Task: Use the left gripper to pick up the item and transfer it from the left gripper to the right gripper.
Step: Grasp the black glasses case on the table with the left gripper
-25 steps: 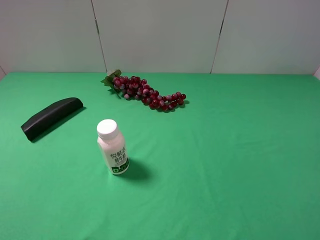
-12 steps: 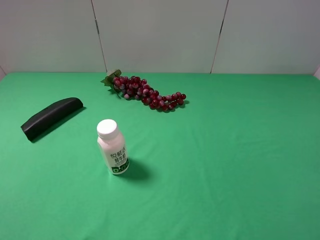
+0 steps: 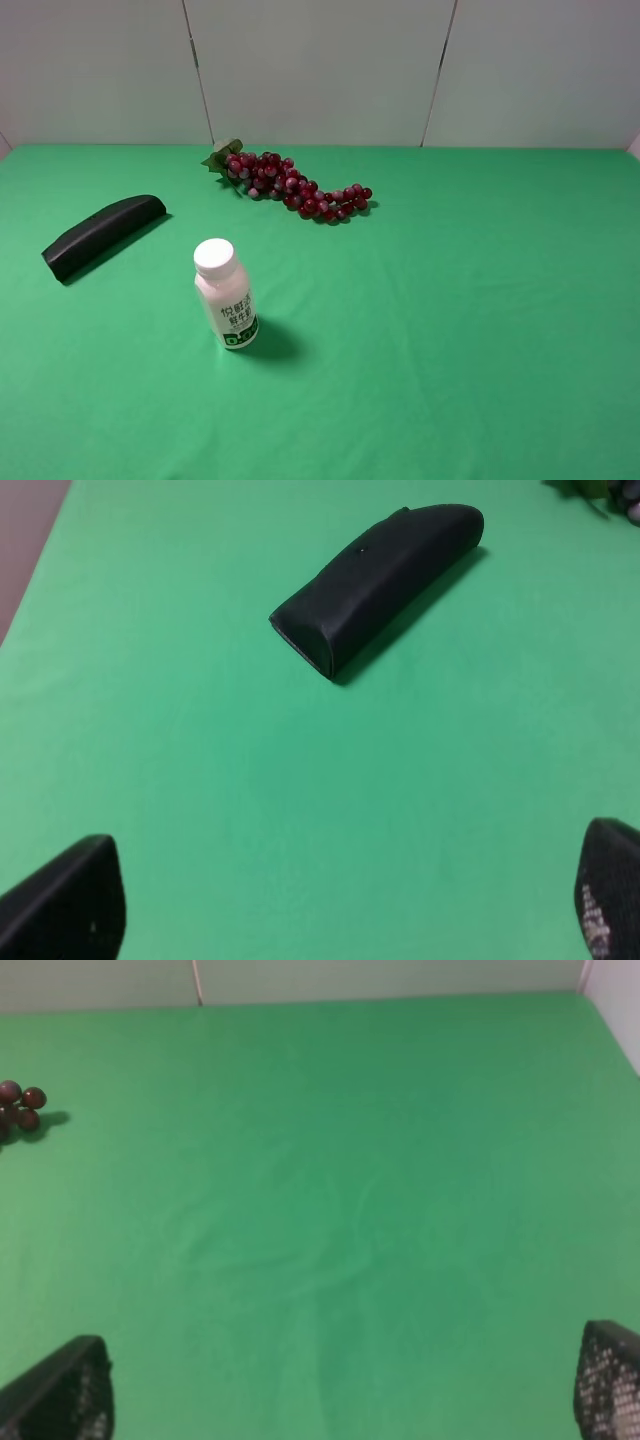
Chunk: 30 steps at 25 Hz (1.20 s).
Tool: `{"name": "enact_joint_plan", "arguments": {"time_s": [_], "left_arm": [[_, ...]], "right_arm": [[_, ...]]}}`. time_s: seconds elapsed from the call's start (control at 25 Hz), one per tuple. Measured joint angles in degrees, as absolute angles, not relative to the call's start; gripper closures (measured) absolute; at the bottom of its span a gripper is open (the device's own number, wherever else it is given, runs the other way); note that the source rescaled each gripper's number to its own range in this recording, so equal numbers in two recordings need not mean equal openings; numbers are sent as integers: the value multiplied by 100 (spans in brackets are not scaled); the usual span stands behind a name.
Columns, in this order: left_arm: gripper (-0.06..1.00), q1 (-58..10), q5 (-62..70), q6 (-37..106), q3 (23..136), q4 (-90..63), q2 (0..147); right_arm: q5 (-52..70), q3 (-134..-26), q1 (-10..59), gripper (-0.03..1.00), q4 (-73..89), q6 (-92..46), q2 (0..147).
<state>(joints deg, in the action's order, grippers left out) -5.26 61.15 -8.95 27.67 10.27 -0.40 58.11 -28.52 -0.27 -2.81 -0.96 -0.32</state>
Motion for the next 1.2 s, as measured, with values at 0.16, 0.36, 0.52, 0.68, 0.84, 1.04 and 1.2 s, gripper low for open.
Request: {"name": "enact_joint_plan", "arguments": {"time_s": [0.16,0.36,0.52,0.68,0.84,1.04,1.2], "left_arm": [[16,-526,6115,-895,2767,1027,-40],[4,-526,6145,-850,2800,1027,60],[2,-526,6171,-803,3110,1027,774],[-4,-526,6171,-788,3520,1054,1843],[-5,-526,6033,-602,3897,1072,3092],[-5,-526,5750,-257,4522,1094,4652],[-5,-526,5624,47,5080,1131,5842]], "right_arm": [[5811,-2852,-27,-3,-281,-96,-32],[5811,-2852,-27,-3,-281,-96,-32],[5811,-2852,-27,-3,-281,-96,-32],[5811,-2852,-27,-3,-281,-96,-32],[5811,-2852,-27,-3,-281,-96,-32],[5811,-2852,-27,-3,-281,-96,-32],[5811,-2852,-27,-3,-281,-96,-32]]}}
